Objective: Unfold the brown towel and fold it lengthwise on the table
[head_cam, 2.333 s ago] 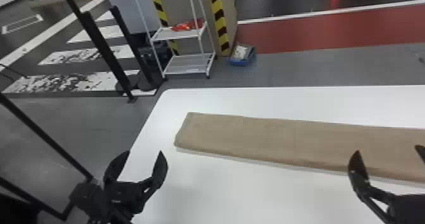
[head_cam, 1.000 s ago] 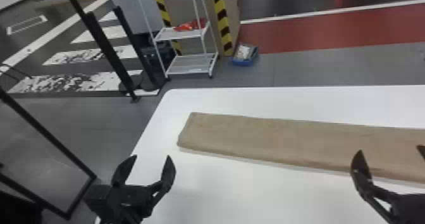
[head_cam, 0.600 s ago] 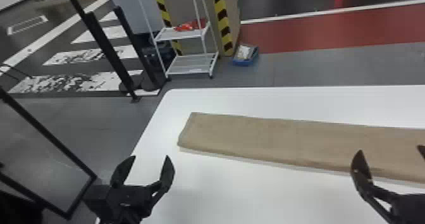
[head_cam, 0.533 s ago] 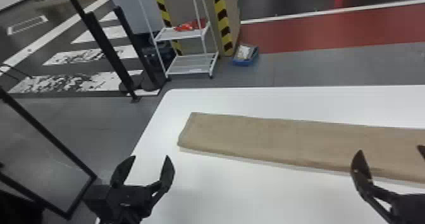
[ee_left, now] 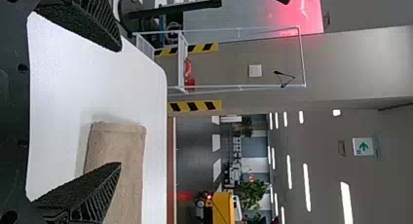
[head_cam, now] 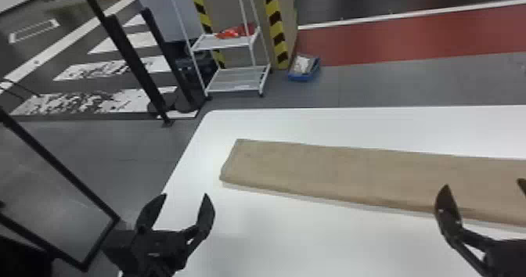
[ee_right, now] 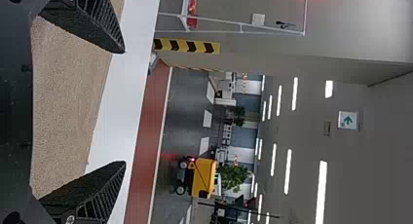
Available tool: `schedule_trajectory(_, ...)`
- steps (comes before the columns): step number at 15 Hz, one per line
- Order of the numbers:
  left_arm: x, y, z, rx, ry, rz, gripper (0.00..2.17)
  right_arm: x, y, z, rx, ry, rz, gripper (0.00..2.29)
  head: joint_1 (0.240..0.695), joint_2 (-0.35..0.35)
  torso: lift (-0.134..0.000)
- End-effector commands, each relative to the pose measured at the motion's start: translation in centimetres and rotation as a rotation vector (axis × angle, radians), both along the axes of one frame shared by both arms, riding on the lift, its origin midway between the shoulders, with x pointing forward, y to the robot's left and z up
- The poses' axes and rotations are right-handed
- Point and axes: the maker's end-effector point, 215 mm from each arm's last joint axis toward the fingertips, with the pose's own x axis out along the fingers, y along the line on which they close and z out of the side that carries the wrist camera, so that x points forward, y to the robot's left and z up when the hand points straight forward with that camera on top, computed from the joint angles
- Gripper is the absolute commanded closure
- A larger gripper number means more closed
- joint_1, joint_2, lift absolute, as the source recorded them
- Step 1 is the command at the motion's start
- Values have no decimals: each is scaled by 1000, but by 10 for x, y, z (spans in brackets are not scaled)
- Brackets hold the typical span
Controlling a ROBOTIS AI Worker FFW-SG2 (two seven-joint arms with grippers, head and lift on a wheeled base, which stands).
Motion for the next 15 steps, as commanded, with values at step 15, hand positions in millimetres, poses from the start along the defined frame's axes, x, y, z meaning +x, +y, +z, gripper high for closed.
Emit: schedule_trajectory(15,-1,0,-3,-17,1,6,36,0,-1,1,13,-1,2,70,695,350,-117)
